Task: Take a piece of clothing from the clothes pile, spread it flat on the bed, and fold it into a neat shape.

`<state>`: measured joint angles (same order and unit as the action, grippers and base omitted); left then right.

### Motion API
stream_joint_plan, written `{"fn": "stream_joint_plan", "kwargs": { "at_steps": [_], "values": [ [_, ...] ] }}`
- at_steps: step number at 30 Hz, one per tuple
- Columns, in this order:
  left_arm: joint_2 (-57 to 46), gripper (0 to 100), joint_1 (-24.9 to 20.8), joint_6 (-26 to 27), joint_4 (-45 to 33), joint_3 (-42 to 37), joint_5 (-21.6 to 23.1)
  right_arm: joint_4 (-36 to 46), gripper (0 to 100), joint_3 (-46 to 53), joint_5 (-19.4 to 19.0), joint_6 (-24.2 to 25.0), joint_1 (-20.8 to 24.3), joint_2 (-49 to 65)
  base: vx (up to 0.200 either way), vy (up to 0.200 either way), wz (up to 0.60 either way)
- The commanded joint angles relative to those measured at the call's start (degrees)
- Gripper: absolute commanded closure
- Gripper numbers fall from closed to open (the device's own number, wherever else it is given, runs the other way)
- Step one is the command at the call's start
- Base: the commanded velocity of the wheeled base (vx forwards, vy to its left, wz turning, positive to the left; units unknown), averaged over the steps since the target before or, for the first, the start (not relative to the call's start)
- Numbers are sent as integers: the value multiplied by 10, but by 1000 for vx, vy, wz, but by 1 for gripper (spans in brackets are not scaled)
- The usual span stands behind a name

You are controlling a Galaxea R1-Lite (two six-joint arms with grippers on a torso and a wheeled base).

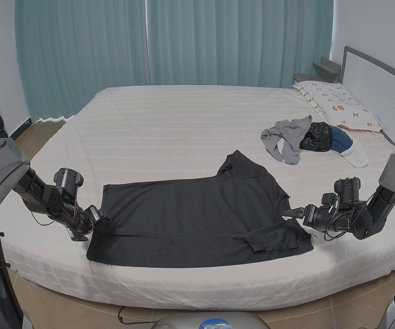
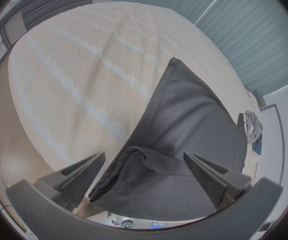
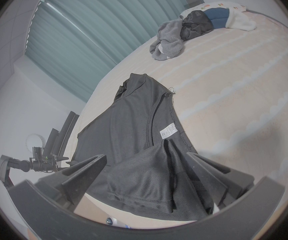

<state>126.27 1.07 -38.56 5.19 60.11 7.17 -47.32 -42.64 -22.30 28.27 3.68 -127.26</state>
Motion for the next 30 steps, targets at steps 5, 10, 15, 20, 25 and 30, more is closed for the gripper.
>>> {"fn": "stream_joint_plan", "kwargs": {
  "at_steps": [5,10,15,20,25,30],
  "values": [
    [-53,0,21,-8,-3,-15,36,0,0,34,0,88,1,64,0,0,0],
    [-65,0,24,-55,-1,-13,43,0,0,67,0,144,-1,92,0,0,0],
    [-61,0,24,-94,0,-2,46,0,0,75,5,182,15,90,0,0,0],
    [-59,0,24,-100,3,-3,47,0,0,96,5,181,17,81,0,0,0],
    [-58,0,25,-104,11,-4,45,0,0,111,3,180,18,83,0,0,0],
    [-59,0,30,-105,16,-8,48,0,0,111,4,180,24,76,200,0,0]
  ]
}}
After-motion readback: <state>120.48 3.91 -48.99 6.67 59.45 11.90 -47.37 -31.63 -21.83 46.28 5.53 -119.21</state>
